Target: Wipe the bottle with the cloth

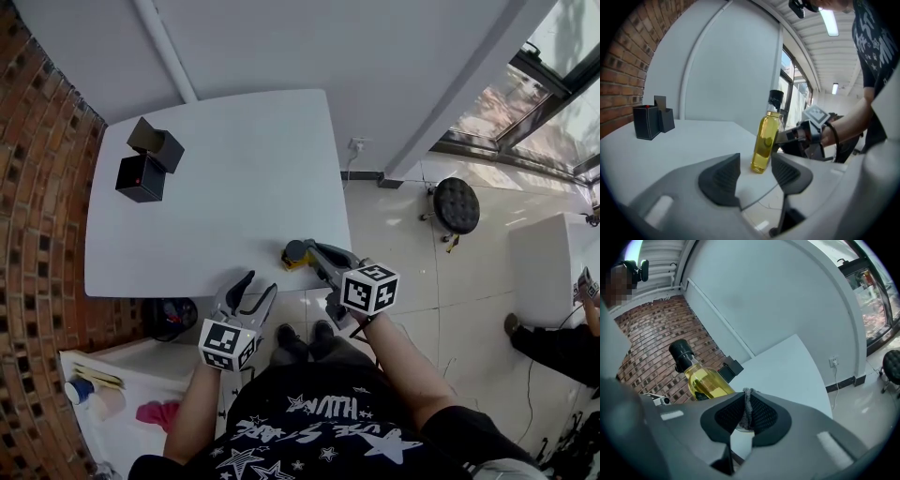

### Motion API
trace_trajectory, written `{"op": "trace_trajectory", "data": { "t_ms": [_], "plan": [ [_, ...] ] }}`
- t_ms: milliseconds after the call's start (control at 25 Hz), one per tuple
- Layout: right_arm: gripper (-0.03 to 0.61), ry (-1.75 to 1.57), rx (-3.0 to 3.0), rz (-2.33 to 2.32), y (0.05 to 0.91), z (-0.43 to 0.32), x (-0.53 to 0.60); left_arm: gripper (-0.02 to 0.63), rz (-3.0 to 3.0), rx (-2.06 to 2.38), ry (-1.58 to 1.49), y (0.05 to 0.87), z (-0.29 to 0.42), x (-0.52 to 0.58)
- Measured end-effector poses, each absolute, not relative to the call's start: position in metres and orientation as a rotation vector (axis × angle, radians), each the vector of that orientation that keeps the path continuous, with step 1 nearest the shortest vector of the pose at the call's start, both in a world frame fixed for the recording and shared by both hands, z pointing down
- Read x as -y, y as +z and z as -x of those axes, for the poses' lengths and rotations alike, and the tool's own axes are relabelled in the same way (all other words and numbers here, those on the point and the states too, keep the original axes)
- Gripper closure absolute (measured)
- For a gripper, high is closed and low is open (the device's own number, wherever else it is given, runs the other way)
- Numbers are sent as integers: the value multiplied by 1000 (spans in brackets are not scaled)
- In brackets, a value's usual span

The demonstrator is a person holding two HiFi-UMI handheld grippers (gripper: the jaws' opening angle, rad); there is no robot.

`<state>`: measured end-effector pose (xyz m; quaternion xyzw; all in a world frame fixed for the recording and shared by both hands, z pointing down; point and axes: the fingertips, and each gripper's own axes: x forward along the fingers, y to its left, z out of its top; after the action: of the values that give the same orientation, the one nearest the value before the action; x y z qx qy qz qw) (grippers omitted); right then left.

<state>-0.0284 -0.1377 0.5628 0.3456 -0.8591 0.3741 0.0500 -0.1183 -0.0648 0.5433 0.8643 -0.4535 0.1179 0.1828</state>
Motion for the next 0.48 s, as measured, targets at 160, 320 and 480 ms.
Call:
{"op": "trace_trajectory", "data": {
  "t_ms": [160, 320, 480],
  "plan": [
    [541, 1156, 2570, -1052, 577, 29, 137, 405, -2410, 1306, 338, 545, 122, 62],
    [541, 1160, 2540, -1040, 583, 29, 135, 405, -2381, 1330, 351, 549, 127, 60],
    [541, 1138, 2540, -1063, 580, 22, 137, 405, -2385, 1355, 345, 546, 129, 61]
  ]
}}
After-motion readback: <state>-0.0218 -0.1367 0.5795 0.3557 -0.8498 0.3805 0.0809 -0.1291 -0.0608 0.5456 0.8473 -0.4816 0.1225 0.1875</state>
